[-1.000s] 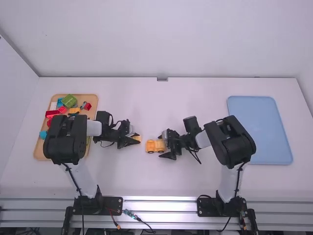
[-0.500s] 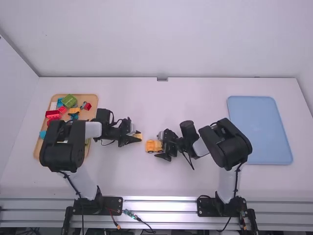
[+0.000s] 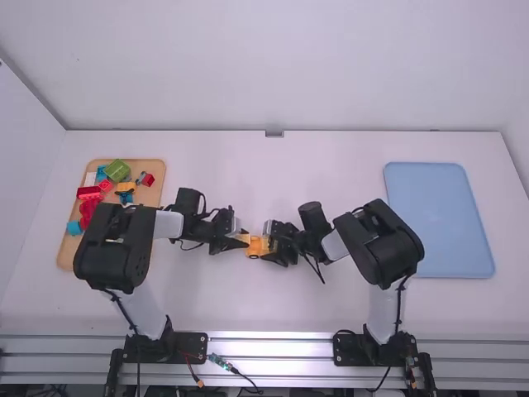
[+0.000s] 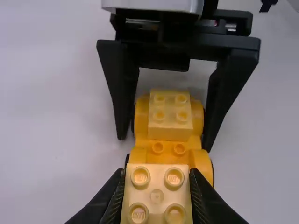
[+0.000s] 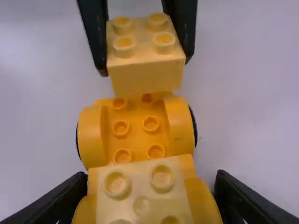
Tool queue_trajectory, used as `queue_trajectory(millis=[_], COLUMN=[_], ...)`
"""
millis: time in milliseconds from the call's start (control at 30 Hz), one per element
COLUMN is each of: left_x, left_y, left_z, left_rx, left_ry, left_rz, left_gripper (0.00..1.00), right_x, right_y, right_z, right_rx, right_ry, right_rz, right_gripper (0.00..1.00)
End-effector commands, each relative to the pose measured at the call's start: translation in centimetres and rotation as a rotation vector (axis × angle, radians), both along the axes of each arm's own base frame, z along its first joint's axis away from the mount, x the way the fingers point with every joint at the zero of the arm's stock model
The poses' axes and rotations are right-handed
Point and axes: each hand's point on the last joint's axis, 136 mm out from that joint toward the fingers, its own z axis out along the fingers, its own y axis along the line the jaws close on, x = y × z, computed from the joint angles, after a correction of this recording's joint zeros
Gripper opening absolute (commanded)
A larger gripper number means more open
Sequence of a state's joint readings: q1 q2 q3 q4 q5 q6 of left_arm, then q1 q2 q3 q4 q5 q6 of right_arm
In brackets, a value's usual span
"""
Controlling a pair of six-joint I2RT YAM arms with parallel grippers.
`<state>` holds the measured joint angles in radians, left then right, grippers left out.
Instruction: Assemble lego blocks to make yellow taxi
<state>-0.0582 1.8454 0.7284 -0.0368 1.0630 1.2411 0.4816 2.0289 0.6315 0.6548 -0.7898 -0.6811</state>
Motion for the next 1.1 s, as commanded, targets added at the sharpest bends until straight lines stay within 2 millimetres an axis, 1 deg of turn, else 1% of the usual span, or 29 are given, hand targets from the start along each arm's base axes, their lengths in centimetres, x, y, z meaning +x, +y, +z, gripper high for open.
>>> queue_trajectory(millis=[0, 33, 67, 200, 333, 367, 400, 433, 467, 567, 667, 733, 800, 933, 1000, 1067], left_x=[-0.3, -0.3, -0.4, -0.5, -0.5, -0.5, -0.5, -0.6, -0.6, -0.6, -0.4, -0.2, 0.0, -0.1, -0.1, -0.1], left_y=[-0.1, -0.1, -0.2, -0.6, -0.8, -0.9, -0.9, -1.0, -1.0, -1.1, -0.9, -0.8, -0.7, -0.8, -0.9, -0.9], left_z=[0.6, 0.6, 0.7, 0.8, 1.1, 1.1, 1.1, 1.1, 1.0, 1.0, 1.1, 1.0, 0.8, 0.8, 0.8, 0.9], left_rx=[-0.031, -0.032, -0.036, -0.039, -0.055, -0.054, -0.054, -0.054, -0.054, -0.053, -0.054, -0.049, -0.034, -0.036, -0.036, -0.041], left_ry=[0.017, 0.017, 0.018, 0.013, 0.006, 0.003, 0.002, 0.003, 0.002, 0.000, 0.006, 0.024, 0.025, 0.021, 0.015, 0.015], left_rz=[0.006, 0.006, 0.002, -0.014, -0.020, -0.022, -0.025, -0.028, -0.028, -0.029, -0.020, -0.002, 0.008, 0.004, 0.000, -0.001], left_gripper=[0.09, 0.09, 0.09, 0.09, 0.09, 0.08, 0.08, 0.08, 0.08, 0.08, 0.08, 0.08, 0.08, 0.08, 0.07, 0.07], right_x=[-0.5, -0.7, -0.9, -1.1, -1.4, -1.3, -1.3, -1.2, -1.0, -0.8, -1.2, -1.1, -0.9, -0.8, -0.4, -0.5], right_y=[-0.1, -0.1, -0.2, -0.6, -0.5, -0.5, -0.5, -0.4, -0.3, 0.1, 0.7, 0.5, 0.2, -0.1, -0.2, -0.1], right_z=[-0.2, -0.1, 0.3, 0.4, 0.5, 0.5, 0.4, 0.3, 0.1, -0.8, -1.2, -1.2, -1.1, -0.4, -0.6, -0.8], right_rx=[0.015, 0.022, 0.051, 0.064, 0.075, 0.075, 0.071, 0.068, 0.067, 0.079, 0.127, 0.153, 0.154, 0.168, 0.148, 0.138], right_ry=[-0.001, -0.003, -0.016, -0.019, -0.014, -0.014, -0.008, -0.002, 0.004, 0.031, 0.084, 0.119, 0.106, 0.059, 0.058, 0.043], right_rz=[0.014, 0.018, 0.030, 0.025, 0.037, 0.036, 0.036, 0.035, 0.036, 0.055, 0.098, 0.100, 0.093, 0.064, 0.005, -0.003], right_gripper=[0.64, 0.64, 0.61, 0.60, 0.60, 0.61, 0.66, 0.73, 0.76, 0.78, 0.78, 0.75, 0.75, 0.75, 0.74, 0.72])
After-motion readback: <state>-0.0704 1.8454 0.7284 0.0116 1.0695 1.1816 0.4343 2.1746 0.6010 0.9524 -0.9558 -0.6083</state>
